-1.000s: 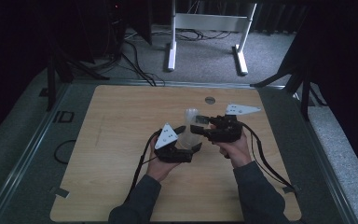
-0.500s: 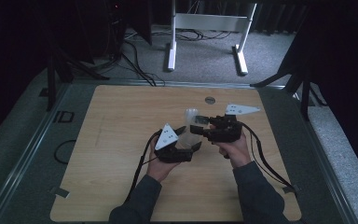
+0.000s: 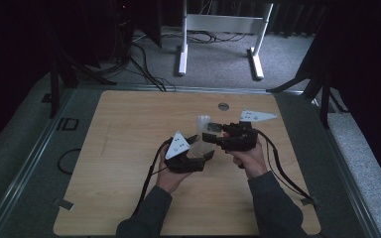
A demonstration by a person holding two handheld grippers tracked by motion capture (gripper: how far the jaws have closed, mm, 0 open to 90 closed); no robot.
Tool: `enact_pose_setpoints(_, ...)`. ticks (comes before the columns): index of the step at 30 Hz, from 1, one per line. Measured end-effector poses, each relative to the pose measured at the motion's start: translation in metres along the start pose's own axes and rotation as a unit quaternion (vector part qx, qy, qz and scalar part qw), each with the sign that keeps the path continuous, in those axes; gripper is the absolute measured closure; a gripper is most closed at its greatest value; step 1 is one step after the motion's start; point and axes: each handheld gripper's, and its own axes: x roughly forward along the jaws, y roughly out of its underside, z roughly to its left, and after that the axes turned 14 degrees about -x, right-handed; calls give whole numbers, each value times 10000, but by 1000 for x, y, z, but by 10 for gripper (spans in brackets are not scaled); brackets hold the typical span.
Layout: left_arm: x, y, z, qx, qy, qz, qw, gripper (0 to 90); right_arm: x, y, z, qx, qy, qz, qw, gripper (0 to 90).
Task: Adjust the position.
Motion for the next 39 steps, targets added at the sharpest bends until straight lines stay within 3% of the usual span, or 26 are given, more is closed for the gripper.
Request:
enact_pose_setpoints(14, -2, -1, 1, -4, 78, 5, 10000, 271, 1, 1, -1, 15, -58, 90, 9999, 329)
enact_pose_setpoints(16, -3, -1, 3, -2, 67, 4, 10000, 271, 1, 1, -1, -37, -12, 133, 9999, 298)
enact_pose_setpoints(33, -21, -4, 20, -77, -52, 20, 10000, 271, -6, -2, 2, -498, -9, 333, 9982, 295)
enact_pose_setpoints(39, -28, -7, 23, -30, -40, 84, 10000, 271, -11, 3, -1, -526, 38, 398, 9978, 279)
